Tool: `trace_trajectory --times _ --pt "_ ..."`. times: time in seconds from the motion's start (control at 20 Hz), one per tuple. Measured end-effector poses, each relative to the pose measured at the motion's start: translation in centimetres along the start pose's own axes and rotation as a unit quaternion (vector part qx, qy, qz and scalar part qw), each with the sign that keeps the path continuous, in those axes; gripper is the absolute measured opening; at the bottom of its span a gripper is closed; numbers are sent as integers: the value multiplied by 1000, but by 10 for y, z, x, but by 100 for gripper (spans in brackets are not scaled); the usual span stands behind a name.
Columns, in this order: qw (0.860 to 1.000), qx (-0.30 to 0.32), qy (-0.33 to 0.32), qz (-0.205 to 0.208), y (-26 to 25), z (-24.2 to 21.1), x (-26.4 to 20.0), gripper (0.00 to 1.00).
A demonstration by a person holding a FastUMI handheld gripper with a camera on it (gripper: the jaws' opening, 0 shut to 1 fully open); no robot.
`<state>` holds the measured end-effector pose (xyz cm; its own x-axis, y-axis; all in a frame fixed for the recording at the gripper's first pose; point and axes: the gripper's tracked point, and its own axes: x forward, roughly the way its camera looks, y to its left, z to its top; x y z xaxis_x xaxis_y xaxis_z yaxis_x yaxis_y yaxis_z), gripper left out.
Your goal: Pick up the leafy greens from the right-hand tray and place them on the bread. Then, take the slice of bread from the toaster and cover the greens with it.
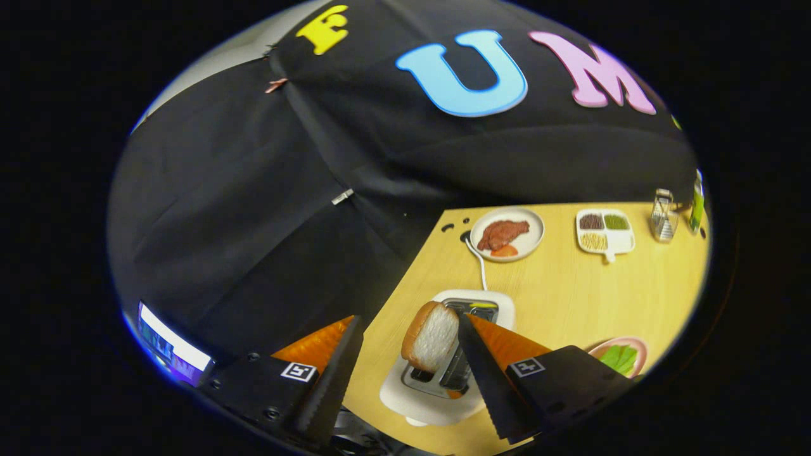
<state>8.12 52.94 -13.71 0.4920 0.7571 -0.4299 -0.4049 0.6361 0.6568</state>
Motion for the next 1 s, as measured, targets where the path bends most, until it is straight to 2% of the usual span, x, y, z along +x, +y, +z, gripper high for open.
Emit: trace_trajectory --times 0.2,0.4,0.45,0.65,0.8,1.0 --pt "999 28 28 -32 -16 -21 43 85" --pt "996 34 54 -62 -38 -35 58 76" --pt "995 32 55 -72 -43 -37 57 67" --pt "994 39 52 -87 -47 -36 55 18" --pt "995 43 36 -85 -39 -28 49 12" --pt "996 50 18 -67 -28 -11 30 11"
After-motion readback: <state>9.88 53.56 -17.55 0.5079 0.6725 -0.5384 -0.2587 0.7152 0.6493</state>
